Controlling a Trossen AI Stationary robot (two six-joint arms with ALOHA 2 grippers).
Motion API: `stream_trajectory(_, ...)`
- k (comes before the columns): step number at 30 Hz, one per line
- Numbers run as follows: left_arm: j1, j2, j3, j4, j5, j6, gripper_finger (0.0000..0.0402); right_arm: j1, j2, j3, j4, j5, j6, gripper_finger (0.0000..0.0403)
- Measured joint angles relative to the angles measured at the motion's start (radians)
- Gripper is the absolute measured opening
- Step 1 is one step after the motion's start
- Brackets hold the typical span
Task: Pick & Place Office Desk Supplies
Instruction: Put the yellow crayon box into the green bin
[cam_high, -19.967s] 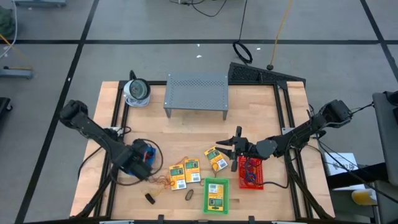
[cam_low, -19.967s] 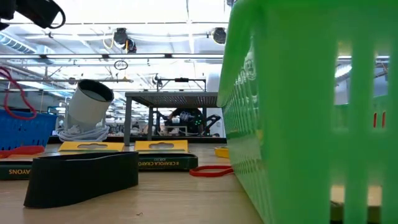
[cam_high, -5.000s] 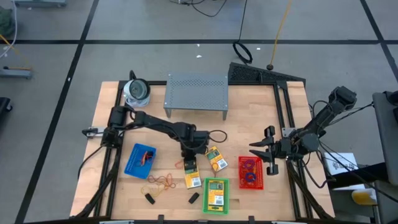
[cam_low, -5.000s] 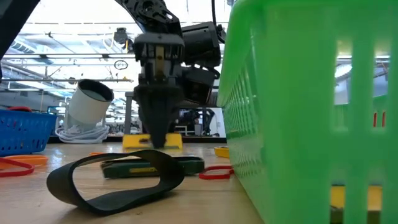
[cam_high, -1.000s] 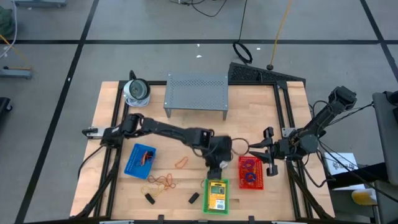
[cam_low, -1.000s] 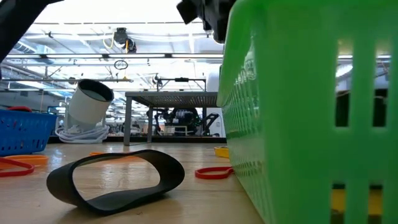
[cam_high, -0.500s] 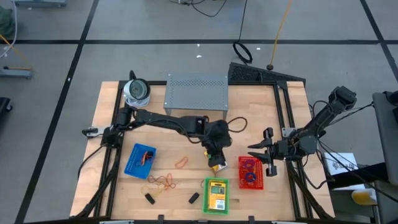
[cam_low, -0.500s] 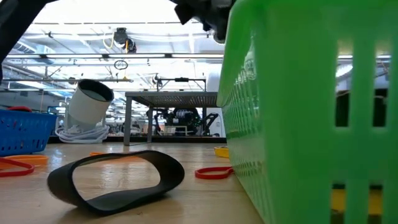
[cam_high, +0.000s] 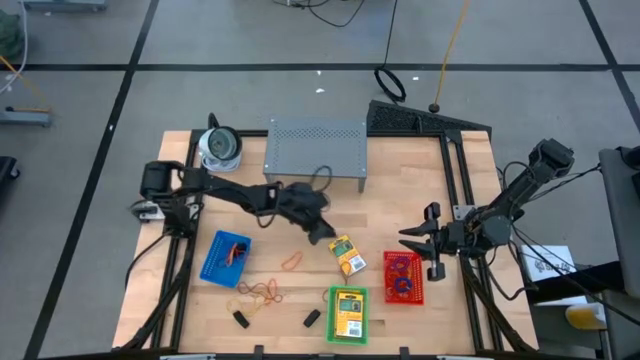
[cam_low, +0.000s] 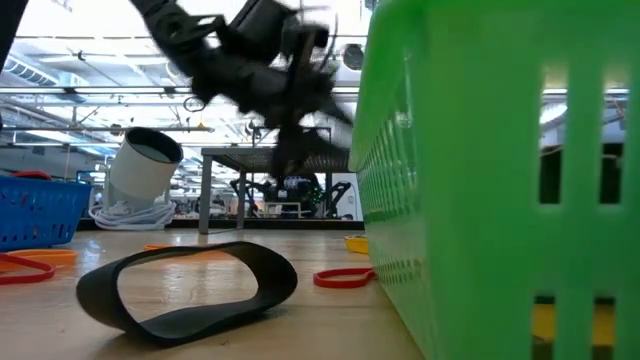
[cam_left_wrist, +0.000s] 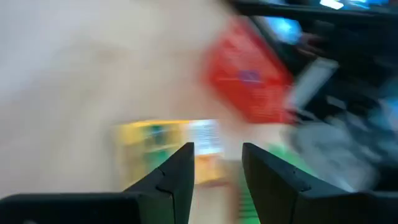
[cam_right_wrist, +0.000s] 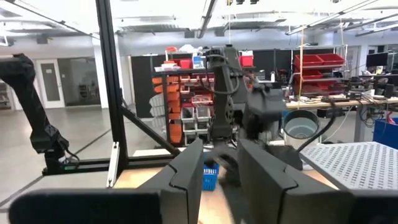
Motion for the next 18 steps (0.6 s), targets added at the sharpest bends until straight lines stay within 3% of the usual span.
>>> stream_trajectory(3, -0.003, -0.041, -0.070, 0.004, -0.120, -0.024, 0.0145, 0.000, 0.000, 0.000, 0.003, 0.001, 0.001, 0.0089)
stream_trajectory(11, -0.053, -0.050, -0.087, -0.037, -0.244, -0.033, 0.0145, 0.000, 0.000, 0.000, 0.011, 0.004, -0.009, 0.0089)
stream_trajectory(18, -0.046, -0.049, -0.088, -0.117, -0.262, -0.074, 0.0145, 0.000, 0.000, 0.000, 0.010, 0.004, -0.042, 0.0089)
